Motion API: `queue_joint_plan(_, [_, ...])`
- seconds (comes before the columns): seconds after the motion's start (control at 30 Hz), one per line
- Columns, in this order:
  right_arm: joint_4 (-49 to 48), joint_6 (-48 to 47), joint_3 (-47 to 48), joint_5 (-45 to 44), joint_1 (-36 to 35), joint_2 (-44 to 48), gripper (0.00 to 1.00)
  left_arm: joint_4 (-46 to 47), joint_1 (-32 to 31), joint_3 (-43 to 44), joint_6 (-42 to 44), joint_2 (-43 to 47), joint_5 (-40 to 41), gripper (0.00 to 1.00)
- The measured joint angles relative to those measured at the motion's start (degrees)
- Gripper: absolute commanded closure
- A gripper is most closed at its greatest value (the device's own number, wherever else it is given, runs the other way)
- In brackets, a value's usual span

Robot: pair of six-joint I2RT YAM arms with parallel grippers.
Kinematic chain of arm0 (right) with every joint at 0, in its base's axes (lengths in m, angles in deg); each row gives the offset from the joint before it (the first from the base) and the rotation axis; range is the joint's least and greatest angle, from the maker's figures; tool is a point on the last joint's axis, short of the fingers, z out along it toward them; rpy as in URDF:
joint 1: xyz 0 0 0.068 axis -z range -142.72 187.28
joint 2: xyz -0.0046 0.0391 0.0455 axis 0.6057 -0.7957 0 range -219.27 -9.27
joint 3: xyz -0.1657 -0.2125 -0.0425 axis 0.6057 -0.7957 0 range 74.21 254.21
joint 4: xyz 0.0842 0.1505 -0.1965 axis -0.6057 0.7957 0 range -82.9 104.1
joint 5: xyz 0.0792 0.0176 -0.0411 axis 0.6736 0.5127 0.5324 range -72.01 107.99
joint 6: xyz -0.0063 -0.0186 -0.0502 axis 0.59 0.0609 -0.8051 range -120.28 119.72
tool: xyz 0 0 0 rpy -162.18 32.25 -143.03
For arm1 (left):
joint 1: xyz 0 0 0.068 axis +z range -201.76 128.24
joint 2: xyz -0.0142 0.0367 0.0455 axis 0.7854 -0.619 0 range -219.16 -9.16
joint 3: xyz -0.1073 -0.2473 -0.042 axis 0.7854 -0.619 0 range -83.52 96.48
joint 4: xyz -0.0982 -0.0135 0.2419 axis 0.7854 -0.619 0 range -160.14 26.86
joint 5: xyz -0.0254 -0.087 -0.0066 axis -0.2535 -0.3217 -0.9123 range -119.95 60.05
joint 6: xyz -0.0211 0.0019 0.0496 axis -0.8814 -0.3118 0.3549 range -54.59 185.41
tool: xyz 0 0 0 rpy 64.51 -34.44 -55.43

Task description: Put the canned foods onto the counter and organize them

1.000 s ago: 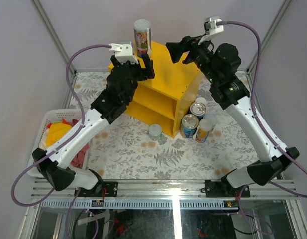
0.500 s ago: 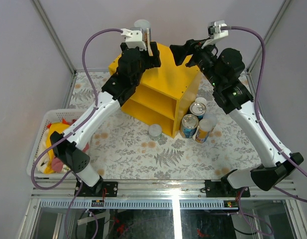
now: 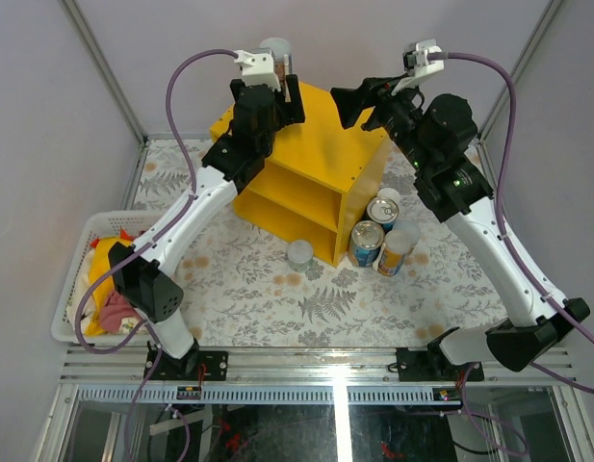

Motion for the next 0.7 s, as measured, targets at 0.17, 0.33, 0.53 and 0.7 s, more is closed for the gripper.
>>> queue_joint_plan(0.17, [0.02,-0.31,-0.04,-0.04,0.00,0.37,0.20,-0.15,1.55,1.90,0.37,-1.62,-0.11,0.28])
queue_joint_plan(0.33, [0.02,-0.55,-0.13,-0.07,0.00,0.68,0.20,0.15,2.67,2.23,0.98,-2.01,-1.60,0.33])
queue_joint_plan(0.53, [0.02,-0.76,-0.31,-0.09,0.00,0.68,0.20,0.72,3.56,2.23,1.60,-2.19,-3.63,0.36])
queue_joint_plan(0.7, [0.02,-0.85,-0.35,-0.09,0.00,0.68,0.20,1.62,4.55,2.51,2.03,-2.97,-5.22,0.37])
